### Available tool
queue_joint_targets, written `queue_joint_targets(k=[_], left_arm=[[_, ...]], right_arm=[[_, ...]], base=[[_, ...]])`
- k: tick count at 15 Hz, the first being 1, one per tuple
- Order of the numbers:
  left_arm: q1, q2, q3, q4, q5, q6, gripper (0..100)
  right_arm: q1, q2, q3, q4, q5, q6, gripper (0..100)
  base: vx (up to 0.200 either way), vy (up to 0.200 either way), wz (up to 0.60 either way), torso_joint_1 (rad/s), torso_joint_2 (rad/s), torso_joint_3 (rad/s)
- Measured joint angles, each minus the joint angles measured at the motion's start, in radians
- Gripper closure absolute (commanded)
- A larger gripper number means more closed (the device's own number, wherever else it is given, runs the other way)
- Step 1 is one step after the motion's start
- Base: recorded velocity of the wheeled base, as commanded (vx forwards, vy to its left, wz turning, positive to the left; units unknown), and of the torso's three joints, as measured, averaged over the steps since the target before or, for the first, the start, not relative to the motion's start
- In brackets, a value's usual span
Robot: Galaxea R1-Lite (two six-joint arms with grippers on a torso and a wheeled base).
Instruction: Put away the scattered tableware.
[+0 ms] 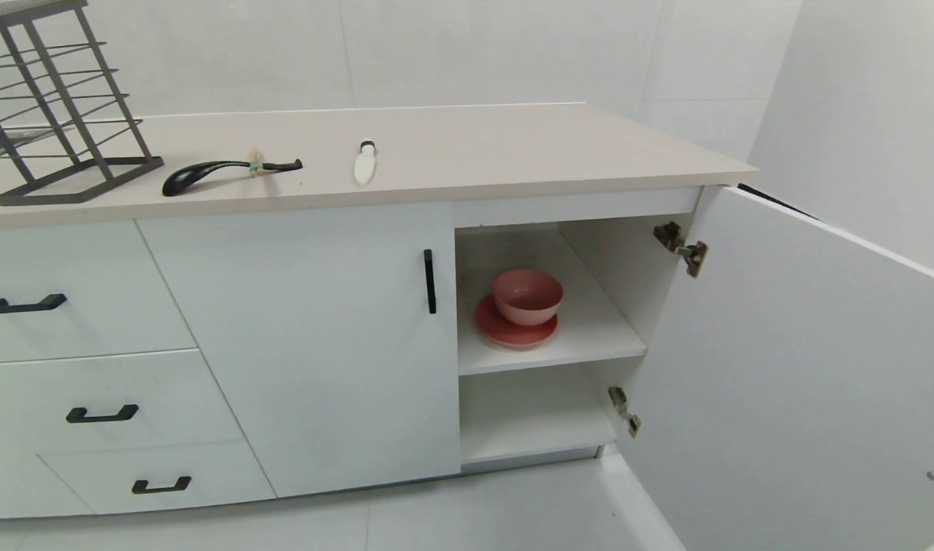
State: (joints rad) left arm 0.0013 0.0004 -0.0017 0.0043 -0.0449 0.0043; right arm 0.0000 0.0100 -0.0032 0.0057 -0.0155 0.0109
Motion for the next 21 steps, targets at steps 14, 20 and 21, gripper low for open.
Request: queue_joint_targets(k=[14, 20, 21], left_arm=[[0.0, 0.0, 0.0, -0.001, 0.007, 0.001, 0], [0.001, 0.0, 0.0, -0.002, 0.008, 0.003, 0], [0.0, 0.0, 0.0, -0.001, 0.007, 0.003, 0]], right_arm=[[0.0, 0.001, 0.0, 0.001, 0.0, -0.003, 100], [0.0, 0.001, 0.0, 0.0, -0.001, -0.001, 100], [0.0, 0.001, 0.0, 0.0, -0.001, -0.001, 100]], base=[[-0.129, -0.1, 0.0, 0.003, 0.0, 0.002], [-0.2, 0.0, 0.0, 0.005, 0.0, 0.002], [-0.2, -0.2, 0.0, 0.007, 0.0, 0.007]])
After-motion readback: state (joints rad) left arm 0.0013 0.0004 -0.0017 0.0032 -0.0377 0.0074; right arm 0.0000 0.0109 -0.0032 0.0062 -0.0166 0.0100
